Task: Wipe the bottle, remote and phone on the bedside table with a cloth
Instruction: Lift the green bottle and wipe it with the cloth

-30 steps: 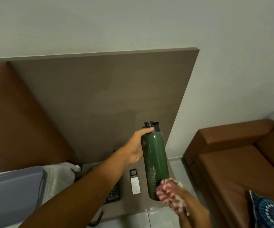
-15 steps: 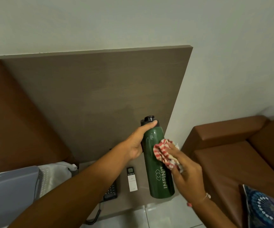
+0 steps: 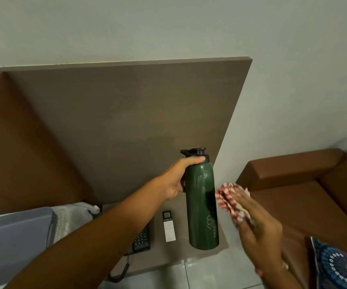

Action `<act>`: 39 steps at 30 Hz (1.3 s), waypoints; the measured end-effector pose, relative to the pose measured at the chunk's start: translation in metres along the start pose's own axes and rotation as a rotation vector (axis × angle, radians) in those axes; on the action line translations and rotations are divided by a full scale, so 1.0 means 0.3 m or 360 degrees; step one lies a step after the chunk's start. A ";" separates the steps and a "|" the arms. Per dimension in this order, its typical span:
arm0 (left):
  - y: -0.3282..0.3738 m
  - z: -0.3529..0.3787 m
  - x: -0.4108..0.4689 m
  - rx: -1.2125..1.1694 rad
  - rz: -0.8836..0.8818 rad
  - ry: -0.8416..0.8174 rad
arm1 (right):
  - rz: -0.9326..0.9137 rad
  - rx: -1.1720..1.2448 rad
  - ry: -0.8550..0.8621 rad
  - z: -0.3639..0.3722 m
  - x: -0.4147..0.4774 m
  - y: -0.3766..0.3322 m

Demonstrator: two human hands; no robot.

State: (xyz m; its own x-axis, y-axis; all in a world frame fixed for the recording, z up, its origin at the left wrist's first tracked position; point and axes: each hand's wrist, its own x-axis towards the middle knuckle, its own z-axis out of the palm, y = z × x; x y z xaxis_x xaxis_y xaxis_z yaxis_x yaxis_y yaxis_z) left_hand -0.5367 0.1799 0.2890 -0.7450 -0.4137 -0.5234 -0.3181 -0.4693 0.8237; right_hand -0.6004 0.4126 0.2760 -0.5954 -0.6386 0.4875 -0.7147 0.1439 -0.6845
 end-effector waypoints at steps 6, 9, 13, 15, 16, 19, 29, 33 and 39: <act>0.004 0.037 -0.004 0.0114 -0.0058 0.0017 | -0.0425 -0.0465 -0.0311 0.054 0.186 -0.008; 0.014 0.033 0.001 -0.0031 -0.0180 0.0028 | -0.0434 -0.0520 -0.0485 0.100 0.164 -0.051; 0.026 0.010 0.016 -0.0088 -0.0185 0.0169 | -0.0633 -0.0586 -0.0775 0.156 0.021 -0.086; 0.035 -0.007 0.012 -0.0055 -0.0165 0.0205 | -0.0698 -0.0589 -0.0977 0.167 -0.078 -0.066; 0.040 -0.017 0.011 -0.0048 -0.0158 0.0223 | -0.0700 -0.0558 -0.1070 0.172 -0.125 -0.055; 0.052 -0.046 0.012 0.0003 -0.0105 0.0256 | -0.0724 -0.0585 -0.1133 0.155 -0.212 -0.029; 0.044 -0.021 -0.003 0.0077 -0.0109 0.0208 | -0.0746 -0.0409 -0.0288 0.116 0.086 -0.027; 0.041 -0.010 -0.009 0.0005 -0.0106 0.0247 | -0.0946 -0.0790 -0.0743 0.221 0.118 -0.032; 0.038 -0.058 -0.012 -0.0014 -0.0119 0.0286 | -0.0992 -0.0645 -0.1032 0.262 -0.117 -0.049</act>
State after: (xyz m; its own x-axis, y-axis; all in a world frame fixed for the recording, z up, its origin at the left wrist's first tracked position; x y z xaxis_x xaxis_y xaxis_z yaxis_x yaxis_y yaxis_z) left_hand -0.5275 0.1625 0.2964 -0.6026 -0.5097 -0.6140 -0.3626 -0.5105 0.7797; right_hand -0.5400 0.3736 0.2264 0.1606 -0.9614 0.2233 -0.9760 -0.1885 -0.1093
